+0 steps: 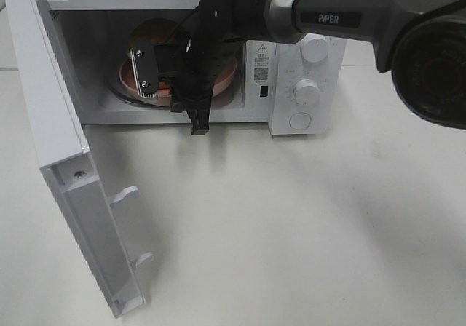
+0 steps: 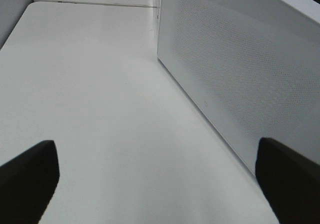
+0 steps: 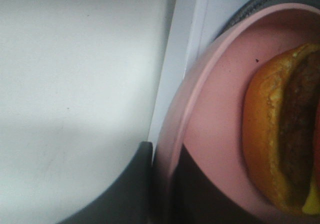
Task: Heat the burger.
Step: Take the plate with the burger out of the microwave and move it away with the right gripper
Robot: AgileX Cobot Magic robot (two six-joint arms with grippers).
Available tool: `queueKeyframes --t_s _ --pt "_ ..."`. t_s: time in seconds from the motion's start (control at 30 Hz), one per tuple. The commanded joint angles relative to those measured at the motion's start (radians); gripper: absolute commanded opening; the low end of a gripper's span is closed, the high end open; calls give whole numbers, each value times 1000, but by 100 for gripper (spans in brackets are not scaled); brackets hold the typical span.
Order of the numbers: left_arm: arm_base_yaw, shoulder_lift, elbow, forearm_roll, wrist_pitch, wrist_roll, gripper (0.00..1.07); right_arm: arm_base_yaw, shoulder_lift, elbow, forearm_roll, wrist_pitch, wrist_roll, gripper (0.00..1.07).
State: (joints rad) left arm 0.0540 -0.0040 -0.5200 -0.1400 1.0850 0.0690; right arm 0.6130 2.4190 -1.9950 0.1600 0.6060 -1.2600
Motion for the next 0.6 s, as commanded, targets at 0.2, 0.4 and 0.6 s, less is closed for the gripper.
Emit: queueKeyframes --t_s 0.2,0.4,0.6 --pt "2 -17 1 -5 -11 -4 100 8 -119 174 -12 -86 -67 0" --pt "2 -17 1 -5 -11 -4 100 8 -217 340 -54 -218 -90 0" --pt "2 -17 1 -5 -11 -4 100 8 -292 472 -54 -299 -119 0"
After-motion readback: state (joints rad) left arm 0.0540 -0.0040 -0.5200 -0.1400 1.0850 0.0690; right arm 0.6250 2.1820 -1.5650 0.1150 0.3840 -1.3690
